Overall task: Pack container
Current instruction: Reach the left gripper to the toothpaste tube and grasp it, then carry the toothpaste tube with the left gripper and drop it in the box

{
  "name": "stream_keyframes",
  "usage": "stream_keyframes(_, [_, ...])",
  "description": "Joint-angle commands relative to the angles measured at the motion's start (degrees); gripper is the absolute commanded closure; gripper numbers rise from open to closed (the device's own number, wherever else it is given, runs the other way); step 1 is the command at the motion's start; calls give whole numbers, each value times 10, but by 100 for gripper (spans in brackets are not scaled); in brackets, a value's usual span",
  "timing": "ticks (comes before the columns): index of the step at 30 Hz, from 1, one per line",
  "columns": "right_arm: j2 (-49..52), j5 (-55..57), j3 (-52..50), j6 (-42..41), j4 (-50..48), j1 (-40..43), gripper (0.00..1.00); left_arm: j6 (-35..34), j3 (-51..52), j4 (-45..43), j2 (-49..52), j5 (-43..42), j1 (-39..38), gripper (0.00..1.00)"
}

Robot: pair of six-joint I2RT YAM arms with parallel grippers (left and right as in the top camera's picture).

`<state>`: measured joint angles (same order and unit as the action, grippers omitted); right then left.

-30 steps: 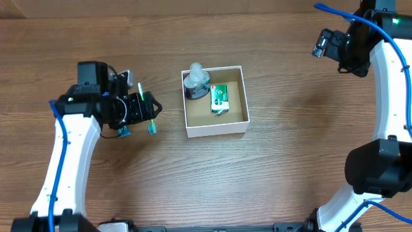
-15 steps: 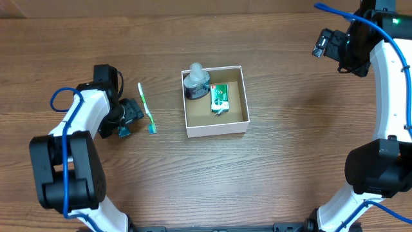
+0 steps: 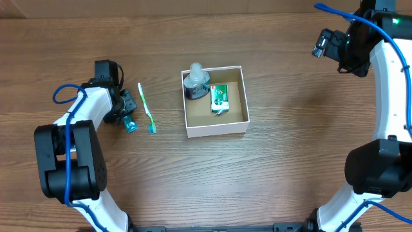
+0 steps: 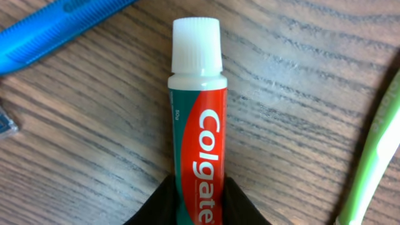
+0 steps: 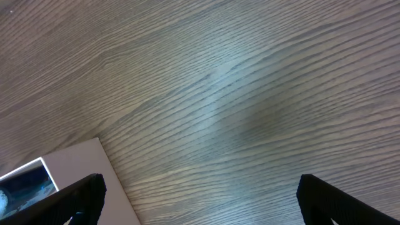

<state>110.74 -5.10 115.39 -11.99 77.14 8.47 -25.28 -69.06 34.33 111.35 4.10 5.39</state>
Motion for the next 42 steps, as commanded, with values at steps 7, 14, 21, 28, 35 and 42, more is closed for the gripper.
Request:
stream_keyframes(7, [-13,3,9,2,-3,-2,0,33,-94,115,22,-14,3,92])
stream_keyframes(14, [-13,3,9,2,-3,-2,0,216,-422,346,22,-136,-22,91])
stream_keyframes(21, [-13,3,9,2,-3,-2,0,371,-608,470,22,-106,-222,87])
stream_keyframes(28, [-13,3,9,2,-3,-2,0,406,-600,469,31,9,-435,80])
stream_keyframes(35, [-13,3,9,2,-3,-2,0,391,-594,463,70,-1,-413,83])
stream_keyframes(42, [-13,3,9,2,-3,-2,0,206,-637,508,15,90,-360,51])
